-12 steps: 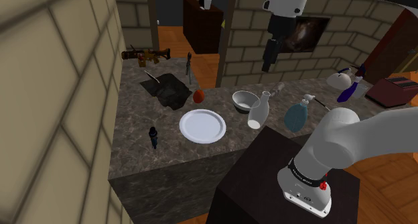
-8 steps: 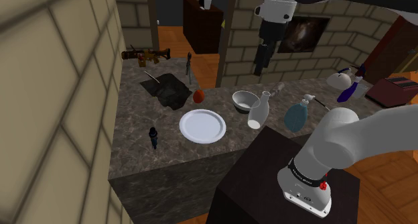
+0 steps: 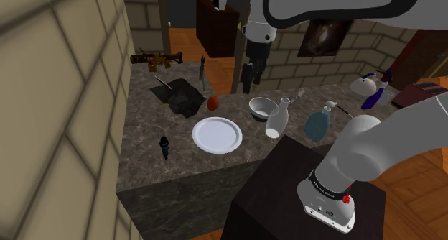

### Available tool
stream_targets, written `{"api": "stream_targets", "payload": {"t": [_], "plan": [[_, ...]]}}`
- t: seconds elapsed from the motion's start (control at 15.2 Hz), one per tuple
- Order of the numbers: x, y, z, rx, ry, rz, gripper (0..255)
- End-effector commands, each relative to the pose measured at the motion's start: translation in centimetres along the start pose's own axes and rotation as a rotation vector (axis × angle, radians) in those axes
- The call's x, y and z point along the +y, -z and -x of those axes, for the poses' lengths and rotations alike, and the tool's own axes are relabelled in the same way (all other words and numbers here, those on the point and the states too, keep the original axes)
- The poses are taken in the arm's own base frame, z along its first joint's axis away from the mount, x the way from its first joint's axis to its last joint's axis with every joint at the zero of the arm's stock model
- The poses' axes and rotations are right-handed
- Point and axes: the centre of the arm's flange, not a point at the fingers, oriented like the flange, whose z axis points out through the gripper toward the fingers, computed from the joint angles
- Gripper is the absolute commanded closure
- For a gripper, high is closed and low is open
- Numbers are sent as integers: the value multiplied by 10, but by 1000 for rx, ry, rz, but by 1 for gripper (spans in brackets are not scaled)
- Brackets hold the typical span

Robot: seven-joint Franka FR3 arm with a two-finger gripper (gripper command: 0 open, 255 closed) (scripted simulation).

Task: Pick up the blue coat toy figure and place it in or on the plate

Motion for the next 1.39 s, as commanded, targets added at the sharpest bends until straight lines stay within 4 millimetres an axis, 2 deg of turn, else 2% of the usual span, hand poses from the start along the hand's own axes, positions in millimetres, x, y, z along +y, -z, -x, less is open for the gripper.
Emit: {"api": "stream_targets", "payload": {"t": [0.0,1.32], "plan": [[-10,-17,-19,-5,1,-6,0],[-95,-176,-217,-66,18,-61,0]]}}
